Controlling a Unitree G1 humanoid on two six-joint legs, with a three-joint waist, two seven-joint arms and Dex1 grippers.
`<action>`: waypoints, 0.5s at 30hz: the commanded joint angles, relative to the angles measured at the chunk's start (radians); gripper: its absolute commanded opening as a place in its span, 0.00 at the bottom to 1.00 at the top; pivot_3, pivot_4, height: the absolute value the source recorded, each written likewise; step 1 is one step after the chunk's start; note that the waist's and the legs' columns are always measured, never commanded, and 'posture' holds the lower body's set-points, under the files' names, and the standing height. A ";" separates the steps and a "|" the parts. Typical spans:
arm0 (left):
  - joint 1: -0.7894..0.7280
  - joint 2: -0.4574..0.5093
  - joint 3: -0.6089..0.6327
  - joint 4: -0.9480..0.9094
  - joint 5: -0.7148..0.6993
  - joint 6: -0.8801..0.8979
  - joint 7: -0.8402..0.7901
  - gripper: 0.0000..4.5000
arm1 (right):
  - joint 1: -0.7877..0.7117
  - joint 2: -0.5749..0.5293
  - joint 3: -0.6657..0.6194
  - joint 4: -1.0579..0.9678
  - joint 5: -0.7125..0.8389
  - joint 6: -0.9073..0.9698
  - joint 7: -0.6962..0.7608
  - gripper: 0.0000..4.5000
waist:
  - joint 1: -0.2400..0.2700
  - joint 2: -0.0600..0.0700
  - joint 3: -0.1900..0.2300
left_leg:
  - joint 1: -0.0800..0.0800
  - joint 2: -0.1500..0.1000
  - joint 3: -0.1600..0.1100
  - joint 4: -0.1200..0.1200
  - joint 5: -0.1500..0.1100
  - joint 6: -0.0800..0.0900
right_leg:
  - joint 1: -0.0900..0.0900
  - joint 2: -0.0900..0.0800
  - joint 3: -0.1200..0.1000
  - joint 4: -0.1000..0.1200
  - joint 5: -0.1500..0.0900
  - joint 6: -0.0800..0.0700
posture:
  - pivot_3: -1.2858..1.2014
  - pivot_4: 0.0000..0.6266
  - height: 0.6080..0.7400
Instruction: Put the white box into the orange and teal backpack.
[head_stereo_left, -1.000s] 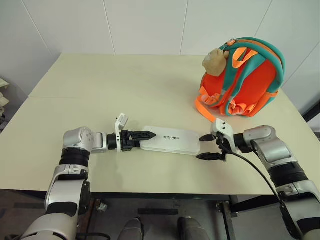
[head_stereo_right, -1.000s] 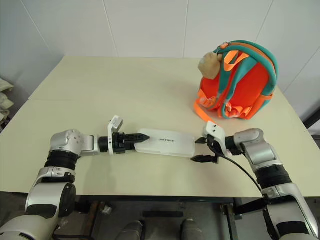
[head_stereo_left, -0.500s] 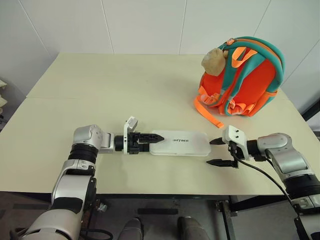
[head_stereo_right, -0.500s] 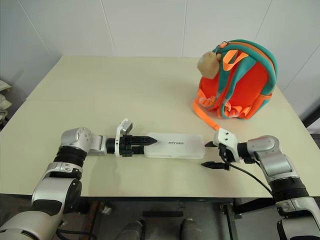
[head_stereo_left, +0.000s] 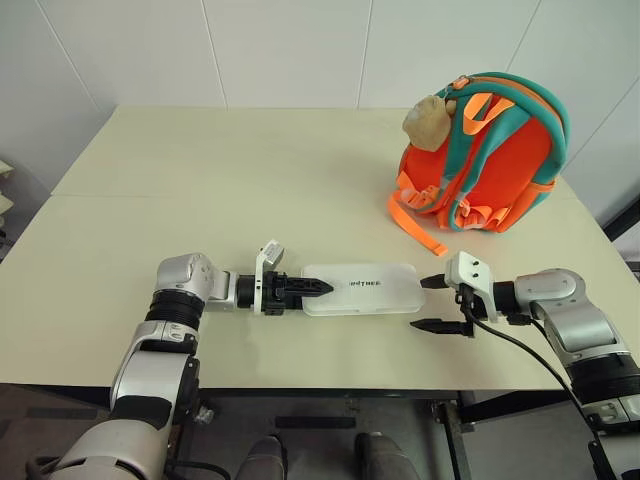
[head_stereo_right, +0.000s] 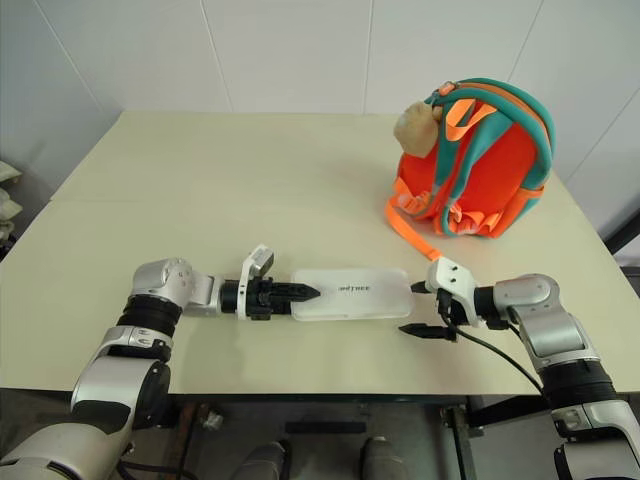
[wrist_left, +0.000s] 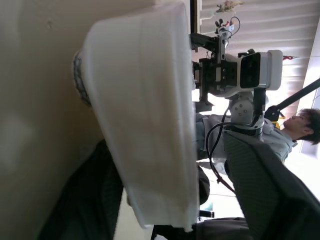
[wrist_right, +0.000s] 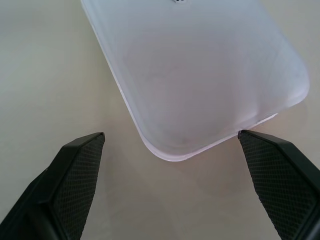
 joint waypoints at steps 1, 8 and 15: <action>0.014 -0.018 0.036 -0.011 -0.025 0.023 0.014 0.37 | 0.008 -0.014 -0.026 -0.027 0.017 -0.003 0.002 1.00 | 0.000 0.000 0.000 | 0.000 0.000 0.000 0.000 0.000 0.000 | 0.000 0.000 0.000 0.000 0.000 0.000 | 0.52 0.24 1.00; 0.015 -0.054 0.154 -0.030 -0.051 0.042 0.086 0.28 | 0.034 -0.004 -0.030 -0.077 0.036 0.027 -0.008 1.00 | 0.000 0.000 0.000 | 0.000 0.000 0.000 0.000 0.000 0.000 | 0.000 0.000 0.000 0.000 0.000 0.000 | 0.52 0.24 1.00; 0.032 0.068 0.179 -0.186 -0.092 0.005 0.015 0.28 | 0.007 0.006 -0.132 -0.046 0.070 0.068 -0.123 1.00 | -0.005 0.000 0.000 | 0.000 0.001 0.000 0.000 0.000 -0.001 | -0.001 0.000 0.000 0.001 0.000 0.000 | 0.52 0.24 1.00</action>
